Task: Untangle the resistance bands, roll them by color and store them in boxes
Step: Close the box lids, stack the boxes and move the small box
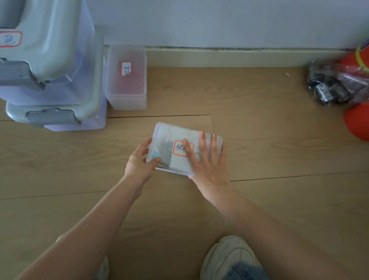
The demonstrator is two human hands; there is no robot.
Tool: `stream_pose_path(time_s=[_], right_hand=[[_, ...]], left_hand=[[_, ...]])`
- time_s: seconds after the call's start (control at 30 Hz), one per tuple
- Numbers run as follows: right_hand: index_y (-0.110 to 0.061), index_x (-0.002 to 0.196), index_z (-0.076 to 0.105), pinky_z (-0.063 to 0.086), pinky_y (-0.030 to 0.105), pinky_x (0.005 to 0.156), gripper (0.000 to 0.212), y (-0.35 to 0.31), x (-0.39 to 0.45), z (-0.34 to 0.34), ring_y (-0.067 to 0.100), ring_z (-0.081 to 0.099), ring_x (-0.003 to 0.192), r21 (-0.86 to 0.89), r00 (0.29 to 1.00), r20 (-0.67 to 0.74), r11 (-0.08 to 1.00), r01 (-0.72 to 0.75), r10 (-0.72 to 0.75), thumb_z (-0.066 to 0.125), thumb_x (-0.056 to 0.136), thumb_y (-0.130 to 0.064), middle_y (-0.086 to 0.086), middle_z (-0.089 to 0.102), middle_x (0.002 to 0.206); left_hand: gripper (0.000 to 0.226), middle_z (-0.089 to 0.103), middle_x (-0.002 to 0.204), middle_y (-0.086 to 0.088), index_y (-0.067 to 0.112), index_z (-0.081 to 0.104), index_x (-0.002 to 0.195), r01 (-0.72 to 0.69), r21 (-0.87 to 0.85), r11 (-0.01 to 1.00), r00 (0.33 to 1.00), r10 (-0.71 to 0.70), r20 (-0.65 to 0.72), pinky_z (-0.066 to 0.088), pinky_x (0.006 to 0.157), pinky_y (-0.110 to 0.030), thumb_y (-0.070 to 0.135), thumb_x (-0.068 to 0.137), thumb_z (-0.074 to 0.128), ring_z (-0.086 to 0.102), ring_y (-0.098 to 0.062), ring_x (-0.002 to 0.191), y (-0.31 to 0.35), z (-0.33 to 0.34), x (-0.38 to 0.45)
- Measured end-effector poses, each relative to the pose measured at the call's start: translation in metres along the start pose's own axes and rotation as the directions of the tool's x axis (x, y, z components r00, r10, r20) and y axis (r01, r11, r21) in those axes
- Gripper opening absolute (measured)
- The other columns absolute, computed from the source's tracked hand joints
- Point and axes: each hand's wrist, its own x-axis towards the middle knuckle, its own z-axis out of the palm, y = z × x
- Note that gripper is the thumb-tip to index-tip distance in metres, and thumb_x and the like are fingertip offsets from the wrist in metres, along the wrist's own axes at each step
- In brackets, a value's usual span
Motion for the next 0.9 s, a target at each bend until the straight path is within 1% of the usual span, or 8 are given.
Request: stream_pose_path(time_s=[0.1,0.17,0.27,0.4,0.5,0.7,0.8,0.9], right_hand=[[-0.036,0.143,0.028,0.037,0.056,0.102,0.103,-0.004,-0.003,-0.003,0.042,0.038,0.131,-0.135,0.993,-0.107,0.989,-0.062,0.048,0.082,0.057,-0.050,0.018,0.039,0.145],[-0.035,0.138,0.040,0.043,0.054,0.097,0.100,-0.006,-0.004,-0.002,0.040,0.047,0.125,-0.156,0.992,-0.120,0.986,-0.056,0.037,0.084,0.050,-0.052,0.015,0.049,0.139],[-0.032,0.144,0.030,0.036,0.057,0.100,0.095,-0.006,-0.003,-0.004,0.043,0.037,0.132,-0.158,0.991,-0.113,0.984,-0.086,0.068,0.076,0.064,-0.051,0.018,0.038,0.146],[-0.033,0.149,-0.005,-0.004,0.064,0.107,0.075,-0.007,0.000,0.008,0.042,-0.011,0.141,-0.026,0.983,-0.042,0.984,0.179,-0.180,0.046,0.094,-0.037,0.011,-0.012,0.157],[-0.034,0.147,-0.011,-0.011,0.060,0.108,0.077,-0.012,-0.002,0.013,0.036,-0.017,0.141,-0.032,0.982,-0.057,0.983,0.180,-0.182,0.042,0.094,-0.013,0.006,-0.018,0.157],[-0.033,0.148,-0.010,-0.005,0.059,0.110,0.068,-0.019,0.004,-0.005,0.037,-0.015,0.142,0.022,0.988,-0.021,0.988,0.154,-0.154,0.037,0.099,-0.025,0.007,-0.019,0.156],[-0.034,0.149,0.006,0.004,0.054,0.112,0.062,-0.003,0.025,-0.028,0.031,-0.003,0.145,0.308,0.998,0.003,0.950,0.058,-0.062,0.036,0.096,-0.047,0.001,-0.006,0.159],[-0.022,0.149,0.013,0.022,0.040,0.109,0.071,0.028,0.044,-0.043,0.028,0.022,0.139,0.583,0.978,0.134,0.785,-0.210,0.162,0.049,0.092,-0.043,0.008,0.016,0.154]], left_hand=[[0.061,0.057,0.124,-0.002,0.028,0.041,0.138,-0.010,0.036,0.999,0.999,0.012,-0.048,0.047,0.096,-0.044,0.003,0.085,0.058,0.058,-0.024,0.108,0.001,0.004,0.000],[0.060,0.057,0.124,-0.001,0.028,0.041,0.137,0.010,0.021,1.000,0.998,-0.008,-0.068,0.047,0.096,-0.043,0.003,0.085,0.057,0.058,-0.023,0.107,0.001,0.006,-0.001],[0.054,0.056,0.122,-0.004,0.024,0.043,0.134,0.120,-0.129,0.984,0.982,-0.136,-0.129,0.050,0.092,-0.040,0.002,0.086,0.054,0.059,-0.024,0.101,0.007,0.014,-0.006],[0.057,0.050,0.126,-0.016,0.006,0.030,0.133,0.332,-0.472,0.817,0.924,-0.383,-0.014,0.055,0.058,-0.022,-0.006,0.085,0.058,0.061,-0.024,0.090,0.013,0.030,-0.018],[0.064,0.053,0.125,-0.018,0.012,0.027,0.136,0.329,-0.533,0.779,0.925,-0.381,0.013,0.055,0.071,-0.029,-0.004,0.085,0.060,0.063,-0.021,0.082,0.008,0.031,-0.021],[0.061,0.053,0.126,-0.016,0.014,0.032,0.135,0.275,-0.523,0.807,0.932,-0.357,-0.061,0.054,0.070,-0.029,-0.001,0.084,0.062,0.064,-0.027,0.097,0.020,0.030,-0.013],[0.057,0.055,0.118,-0.016,0.014,0.032,0.133,0.227,-0.574,0.787,0.911,-0.381,-0.161,0.054,0.067,-0.028,0.004,0.086,0.062,0.062,-0.018,0.069,0.028,0.026,-0.005],[0.041,0.050,0.103,-0.013,0.012,0.041,0.123,0.383,-0.401,0.832,0.909,-0.416,0.004,0.053,0.081,-0.041,0.021,0.089,0.062,0.061,-0.029,0.083,0.026,0.026,-0.008]])
